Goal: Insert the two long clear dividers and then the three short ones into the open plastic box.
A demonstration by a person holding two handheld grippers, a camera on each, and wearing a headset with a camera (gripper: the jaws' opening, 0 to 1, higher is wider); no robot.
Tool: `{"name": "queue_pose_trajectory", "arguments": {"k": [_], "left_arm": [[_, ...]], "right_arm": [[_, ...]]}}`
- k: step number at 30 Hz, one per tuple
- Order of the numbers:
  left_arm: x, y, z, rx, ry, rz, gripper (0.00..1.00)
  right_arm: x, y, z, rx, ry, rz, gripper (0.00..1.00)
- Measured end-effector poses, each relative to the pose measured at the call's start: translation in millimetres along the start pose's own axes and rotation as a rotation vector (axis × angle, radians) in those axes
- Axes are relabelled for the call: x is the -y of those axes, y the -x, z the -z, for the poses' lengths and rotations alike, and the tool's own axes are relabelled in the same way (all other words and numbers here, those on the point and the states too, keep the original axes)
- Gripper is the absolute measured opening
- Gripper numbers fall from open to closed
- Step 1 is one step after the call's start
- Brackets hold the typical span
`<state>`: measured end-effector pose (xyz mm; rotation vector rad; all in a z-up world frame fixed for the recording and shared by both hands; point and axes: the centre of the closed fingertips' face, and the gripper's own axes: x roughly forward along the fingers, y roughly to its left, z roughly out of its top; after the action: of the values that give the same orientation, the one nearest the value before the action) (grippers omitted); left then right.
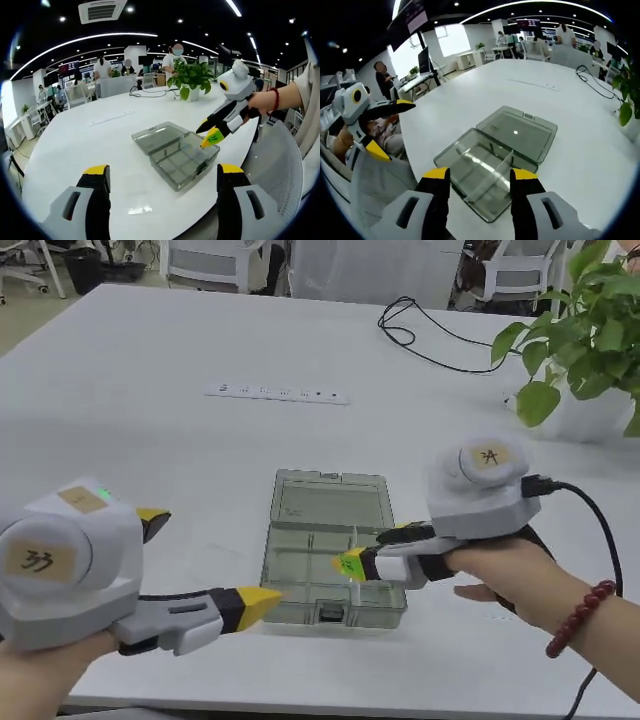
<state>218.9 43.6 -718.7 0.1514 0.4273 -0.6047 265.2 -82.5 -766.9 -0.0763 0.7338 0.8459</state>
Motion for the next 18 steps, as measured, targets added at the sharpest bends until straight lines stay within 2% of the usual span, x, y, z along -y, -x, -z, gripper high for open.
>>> {"name": "queue_pose_trajectory", "arguments": {"k": [4,7,18], "left_arm": [[0.4,1.4,-0.1,-0.003,-0.002,0.001,0.9],[0.6,2.2,0.6,-0.013,-0.003,0.002,0.9],[-1.1,5.3,4.5,-0.045,-0.005,-0.008,0.89]], "right_arm": [[0.0,7.9,0.0,0.042,0.049,-0.014,0.55],[-1.1,13.1,4.8,0.049,0.075,-0.026,0.58],[5.9,31.1,19.2,0.076,0.075,-0.024,0.66]]}}
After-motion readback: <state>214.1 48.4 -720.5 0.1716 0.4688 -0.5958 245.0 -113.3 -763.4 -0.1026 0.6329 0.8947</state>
